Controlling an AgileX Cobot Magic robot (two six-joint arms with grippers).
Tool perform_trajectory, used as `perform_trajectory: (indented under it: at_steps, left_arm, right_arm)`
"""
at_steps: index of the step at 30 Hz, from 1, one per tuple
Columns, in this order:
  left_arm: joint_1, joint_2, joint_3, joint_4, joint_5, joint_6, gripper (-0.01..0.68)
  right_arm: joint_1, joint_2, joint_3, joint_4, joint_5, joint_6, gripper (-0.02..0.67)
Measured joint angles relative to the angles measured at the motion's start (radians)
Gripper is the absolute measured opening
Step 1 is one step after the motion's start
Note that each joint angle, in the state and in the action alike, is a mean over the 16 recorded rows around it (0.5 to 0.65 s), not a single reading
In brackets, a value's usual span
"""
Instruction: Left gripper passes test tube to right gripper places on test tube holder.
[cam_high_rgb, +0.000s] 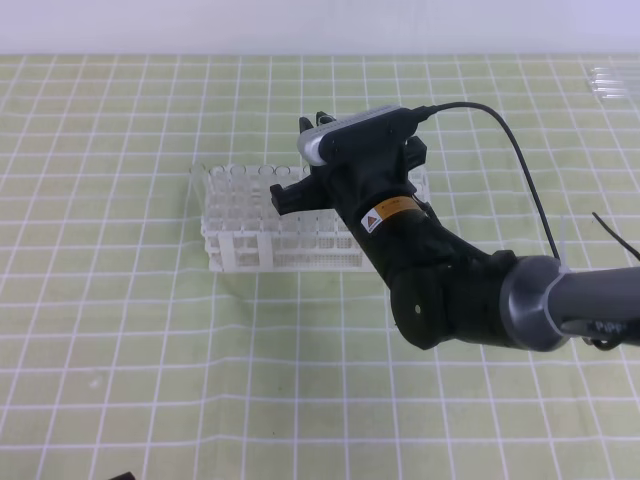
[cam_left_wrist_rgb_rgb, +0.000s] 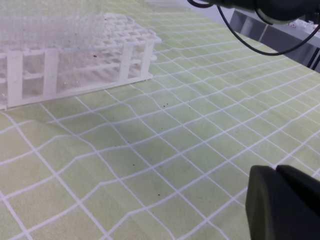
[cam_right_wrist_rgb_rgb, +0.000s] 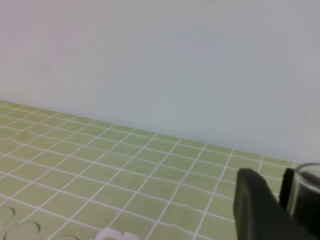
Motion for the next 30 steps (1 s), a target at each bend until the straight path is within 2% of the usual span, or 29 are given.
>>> perform_trajectory:
  at_steps: [21, 30]
  left_arm:
    - [0.0, -0.001, -0.005, 0.0, 0.004, 0.0, 0.0]
    - [0.0, 0.0, -0.003, 0.0, 0.002, 0.0, 0.0]
  right_arm:
    - [0.0, -0.014, 0.014, 0.004, 0.011, -0.003, 0.024]
    - [0.0, -0.135, 0.083, 0.005, 0.049, -0.025, 0.022]
